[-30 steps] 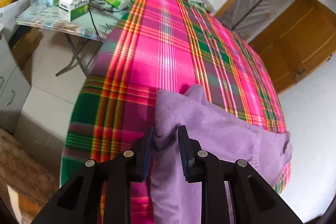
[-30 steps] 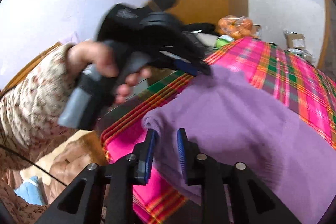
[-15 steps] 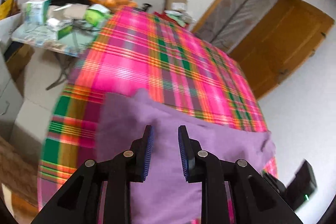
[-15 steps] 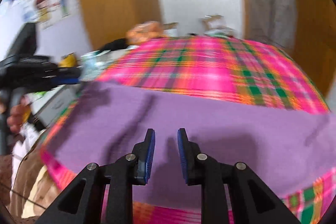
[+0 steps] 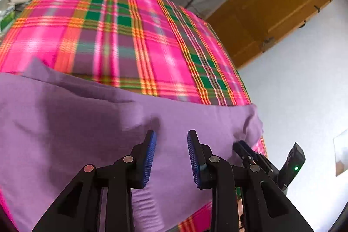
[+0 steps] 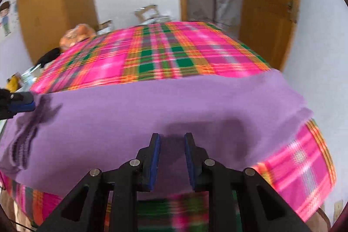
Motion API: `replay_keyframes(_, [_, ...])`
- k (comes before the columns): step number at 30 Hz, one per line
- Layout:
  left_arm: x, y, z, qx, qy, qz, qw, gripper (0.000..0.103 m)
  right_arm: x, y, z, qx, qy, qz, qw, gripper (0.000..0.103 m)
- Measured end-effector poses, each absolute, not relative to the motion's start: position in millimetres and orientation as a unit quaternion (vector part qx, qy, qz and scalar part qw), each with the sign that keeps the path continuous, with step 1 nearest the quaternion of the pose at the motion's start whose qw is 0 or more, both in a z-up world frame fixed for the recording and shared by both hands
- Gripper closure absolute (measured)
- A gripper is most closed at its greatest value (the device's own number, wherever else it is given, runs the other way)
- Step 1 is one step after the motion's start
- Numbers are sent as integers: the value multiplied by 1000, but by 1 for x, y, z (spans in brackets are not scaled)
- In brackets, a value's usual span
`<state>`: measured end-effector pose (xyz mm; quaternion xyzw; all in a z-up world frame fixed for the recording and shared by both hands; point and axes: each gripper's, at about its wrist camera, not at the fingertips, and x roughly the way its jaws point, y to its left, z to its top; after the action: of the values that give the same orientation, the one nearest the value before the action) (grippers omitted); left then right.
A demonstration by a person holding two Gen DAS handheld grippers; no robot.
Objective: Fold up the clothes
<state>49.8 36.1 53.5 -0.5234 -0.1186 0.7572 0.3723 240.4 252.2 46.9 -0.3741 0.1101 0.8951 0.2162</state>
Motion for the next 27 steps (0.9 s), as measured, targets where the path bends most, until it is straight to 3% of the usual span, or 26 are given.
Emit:
replay_keyframes(12, [52, 116, 27, -557, -78, 719, 408, 72, 290, 326, 47, -360, 146, 866, 315, 74])
replay_keyframes(27, [51, 146, 11, -570, -85, 701, 421, 71, 286, 399, 50, -311, 287, 861, 283, 73])
